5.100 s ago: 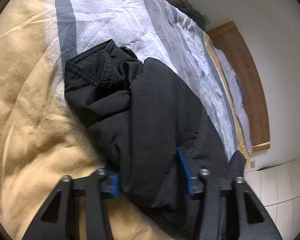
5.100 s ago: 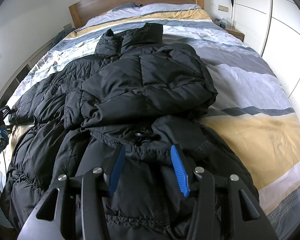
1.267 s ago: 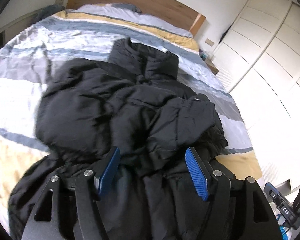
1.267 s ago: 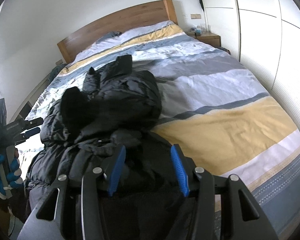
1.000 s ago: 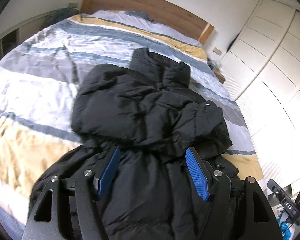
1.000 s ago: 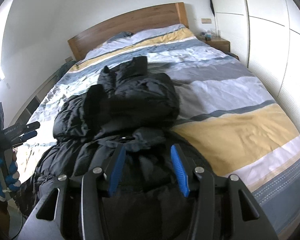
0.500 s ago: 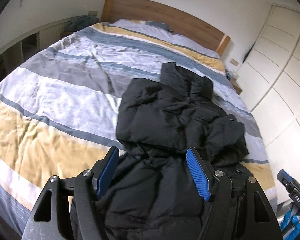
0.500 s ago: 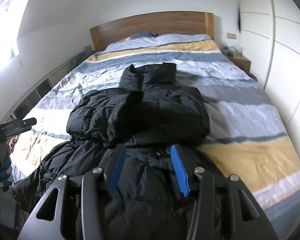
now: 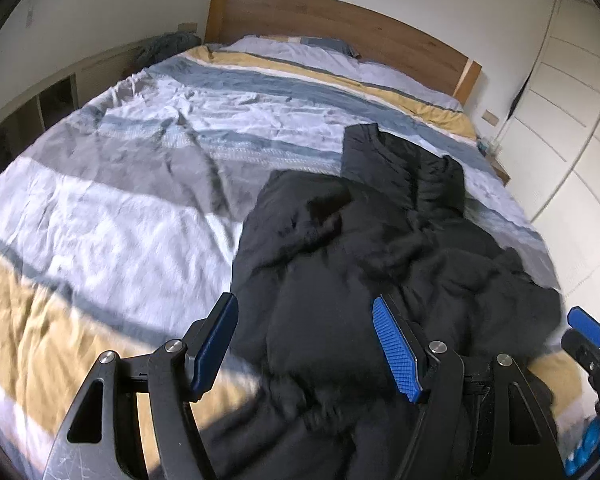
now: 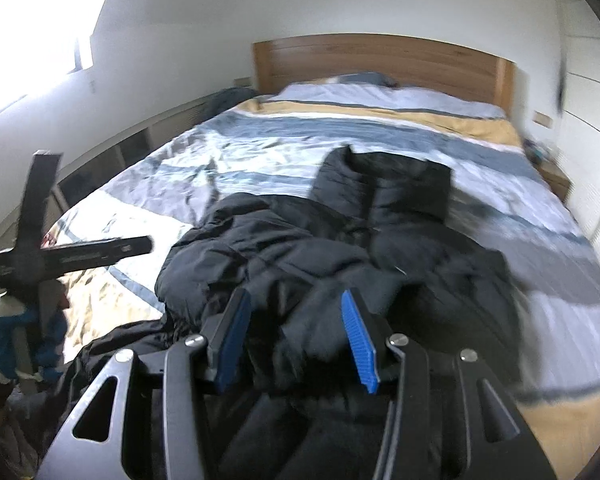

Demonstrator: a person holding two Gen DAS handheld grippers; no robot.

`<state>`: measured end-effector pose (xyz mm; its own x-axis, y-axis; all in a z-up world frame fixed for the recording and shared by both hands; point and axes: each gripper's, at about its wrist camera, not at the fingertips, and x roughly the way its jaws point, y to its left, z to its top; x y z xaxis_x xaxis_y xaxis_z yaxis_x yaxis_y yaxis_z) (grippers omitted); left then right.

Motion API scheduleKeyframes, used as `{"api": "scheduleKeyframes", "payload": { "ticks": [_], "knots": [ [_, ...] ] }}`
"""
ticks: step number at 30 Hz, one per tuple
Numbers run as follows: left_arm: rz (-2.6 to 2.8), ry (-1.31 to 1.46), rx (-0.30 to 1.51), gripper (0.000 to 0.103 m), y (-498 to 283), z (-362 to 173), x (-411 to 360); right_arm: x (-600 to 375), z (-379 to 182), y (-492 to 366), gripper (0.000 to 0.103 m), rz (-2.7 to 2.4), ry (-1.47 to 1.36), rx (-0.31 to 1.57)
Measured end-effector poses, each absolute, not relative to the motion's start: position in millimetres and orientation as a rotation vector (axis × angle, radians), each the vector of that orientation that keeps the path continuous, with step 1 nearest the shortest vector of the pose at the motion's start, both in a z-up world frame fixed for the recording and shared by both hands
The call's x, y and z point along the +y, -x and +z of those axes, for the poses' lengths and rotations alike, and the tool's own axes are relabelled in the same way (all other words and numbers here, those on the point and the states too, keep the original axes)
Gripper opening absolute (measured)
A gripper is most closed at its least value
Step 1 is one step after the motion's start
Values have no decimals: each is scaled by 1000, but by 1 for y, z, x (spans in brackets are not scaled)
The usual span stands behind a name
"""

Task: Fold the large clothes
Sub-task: 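Move both open tools over the jacket toward its hem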

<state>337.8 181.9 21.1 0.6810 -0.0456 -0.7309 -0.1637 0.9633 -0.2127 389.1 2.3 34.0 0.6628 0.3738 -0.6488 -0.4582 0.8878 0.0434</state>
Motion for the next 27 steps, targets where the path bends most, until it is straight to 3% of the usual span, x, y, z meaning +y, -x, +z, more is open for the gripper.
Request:
{"api": "scheduleKeyframes", "payload": {
  "ticks": [7, 14, 27],
  "knots": [
    [9, 260, 798, 73, -414, -27, 186, 25, -30, -452, 46, 534, 209, 728],
    [-32, 269, 887, 81, -435, -75, 181, -3, -67, -481, 46, 549, 149, 809],
    [43, 299, 1038, 81, -383, -44, 180, -32, -62, -476, 46, 482, 124, 1047]
  ]
}}
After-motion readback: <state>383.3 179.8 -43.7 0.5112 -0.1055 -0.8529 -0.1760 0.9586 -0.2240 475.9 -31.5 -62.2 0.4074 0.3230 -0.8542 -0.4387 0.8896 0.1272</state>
